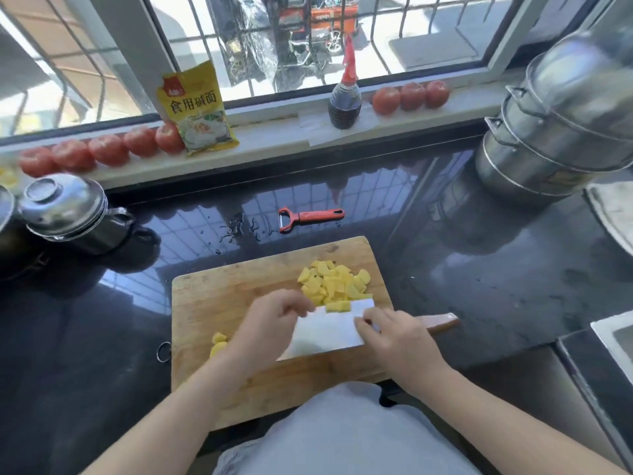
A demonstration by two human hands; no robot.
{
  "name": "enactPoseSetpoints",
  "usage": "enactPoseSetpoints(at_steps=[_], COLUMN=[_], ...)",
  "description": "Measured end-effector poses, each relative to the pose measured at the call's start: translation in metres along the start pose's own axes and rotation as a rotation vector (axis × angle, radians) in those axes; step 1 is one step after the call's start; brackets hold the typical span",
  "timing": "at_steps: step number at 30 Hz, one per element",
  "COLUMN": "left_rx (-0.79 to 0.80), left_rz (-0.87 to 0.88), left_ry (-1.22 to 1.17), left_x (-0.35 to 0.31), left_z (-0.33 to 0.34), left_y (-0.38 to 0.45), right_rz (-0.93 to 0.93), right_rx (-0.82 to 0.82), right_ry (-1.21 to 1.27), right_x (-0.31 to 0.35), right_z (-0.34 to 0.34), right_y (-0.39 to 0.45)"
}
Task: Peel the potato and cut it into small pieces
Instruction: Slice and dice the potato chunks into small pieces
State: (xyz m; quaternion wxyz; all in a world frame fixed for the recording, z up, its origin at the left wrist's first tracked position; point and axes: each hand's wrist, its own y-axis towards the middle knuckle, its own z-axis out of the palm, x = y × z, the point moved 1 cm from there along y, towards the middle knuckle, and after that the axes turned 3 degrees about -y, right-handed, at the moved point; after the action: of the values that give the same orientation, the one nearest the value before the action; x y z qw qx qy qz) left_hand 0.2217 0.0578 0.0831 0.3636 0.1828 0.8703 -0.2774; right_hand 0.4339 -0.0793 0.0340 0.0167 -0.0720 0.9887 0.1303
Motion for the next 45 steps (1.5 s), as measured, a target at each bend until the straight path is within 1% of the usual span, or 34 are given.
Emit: enactPoseSetpoints(at_steps=[1,2,3,4,6,8,10,12,14,16,17,18,20,22,23,24,26,28,32,34,36,37,38,39,40,41,42,43,44,45], left_rx=[0.185,0.324,0.401,0.410,0.346,0.297,0.224,0.099,-0.065,-0.199,-0.227,-0.219,-0.104,0.047,0.078,0.076,0.023,-0.044,-0.068,-0.030,0.019,-0.011,-0.101,-0.223,-0.336,-0.411,-0.425,-0.376,-0.285,-0.191], left_rz=[0.060,0.104,0.138,0.165,0.147,0.069,-0.004,-0.056,-0.127,-0.246,-0.307,-0.353,-0.388,-0.411,-0.434,-0.448,-0.422,-0.373,-0.217,-0.116,-0.077,-0.064,-0.054,-0.062,-0.112,-0.191,-0.275,-0.350,-0.401,-0.415], left_ry=[0.088,0.181,0.274,0.324,0.350,0.321,0.172,0.008,-0.064,0.001,0.070,0.148,0.263,0.277,0.274,0.294,0.387,0.455,0.550,0.507,0.311,0.195,0.097,0.014,-0.052,-0.083,-0.072,-0.046,-0.009,0.036], left_x=[-0.008,-0.010,-0.008,-0.005,-0.001,-0.003,-0.004,0.002,0.022,0.057,0.075,0.090,0.110,0.118,0.119,0.119,0.116,0.107,0.092,0.087,0.073,0.066,0.061,0.061,0.067,0.078,0.094,0.108,0.118,0.124], left_z=[0.017,0.034,0.048,0.057,0.065,0.060,0.044,0.014,-0.026,-0.065,-0.080,-0.089,-0.088,-0.072,-0.063,-0.053,-0.038,-0.026,-0.017,-0.011,-0.002,-0.001,-0.006,-0.017,-0.032,-0.048,-0.063,-0.073,-0.075,-0.071], left_y=[0.001,0.005,0.011,0.020,0.040,0.053,0.055,0.049,0.041,0.028,0.019,0.009,-0.010,-0.020,-0.021,-0.018,-0.010,-0.001,0.013,0.020,0.023,0.022,0.020,0.017,0.013,0.005,-0.004,-0.015,-0.025,-0.032], right_rz=[-0.015,-0.029,-0.041,-0.054,-0.065,-0.060,-0.037,0.006,0.092,0.234,0.313,0.385,0.492,0.544,0.559,0.574,0.601,0.603,0.603,0.603,0.619,0.627,0.632,0.634,0.628,0.612,0.591,0.563,0.537,0.509], right_rx=[0.012,0.029,0.041,0.047,0.063,0.099,0.128,0.148,0.146,0.158,0.173,0.186,0.193,0.196,0.200,0.206,0.213,0.202,0.175,0.172,0.185,0.191,0.194,0.193,0.199,0.213,0.240,0.270,0.305,0.337], right_ry=[-0.017,-0.022,-0.019,-0.013,-0.008,0.002,0.030,0.076,0.161,0.292,0.352,0.408,0.485,0.514,0.519,0.521,0.529,0.530,0.547,0.544,0.527,0.521,0.515,0.508,0.504,0.501,0.498,0.497,0.498,0.503], right_x=[0.003,0.005,0.007,0.009,0.010,0.011,0.012,0.012,0.015,0.021,0.025,0.029,0.037,0.044,0.046,0.048,0.051,0.054,0.061,0.062,0.061,0.060,0.058,0.057,0.056,0.056,0.058,0.061,0.066,0.072], right_z=[0.003,0.005,0.006,0.006,0.004,0.002,-0.002,-0.006,-0.007,-0.003,-0.001,0.001,0.004,0.005,0.004,0.004,0.001,-0.004,-0.012,-0.014,-0.014,-0.015,-0.016,-0.017,-0.018,-0.019,-0.020,-0.020,-0.019,-0.018], right_y=[0.001,0.003,0.004,0.005,0.006,0.004,-0.002,-0.008,-0.013,-0.016,-0.017,-0.016,-0.013,-0.008,-0.006,-0.004,0.000,0.005,0.013,0.013,0.012,0.009,0.007,0.005,0.003,0.002,0.002,0.005,0.010,0.017])
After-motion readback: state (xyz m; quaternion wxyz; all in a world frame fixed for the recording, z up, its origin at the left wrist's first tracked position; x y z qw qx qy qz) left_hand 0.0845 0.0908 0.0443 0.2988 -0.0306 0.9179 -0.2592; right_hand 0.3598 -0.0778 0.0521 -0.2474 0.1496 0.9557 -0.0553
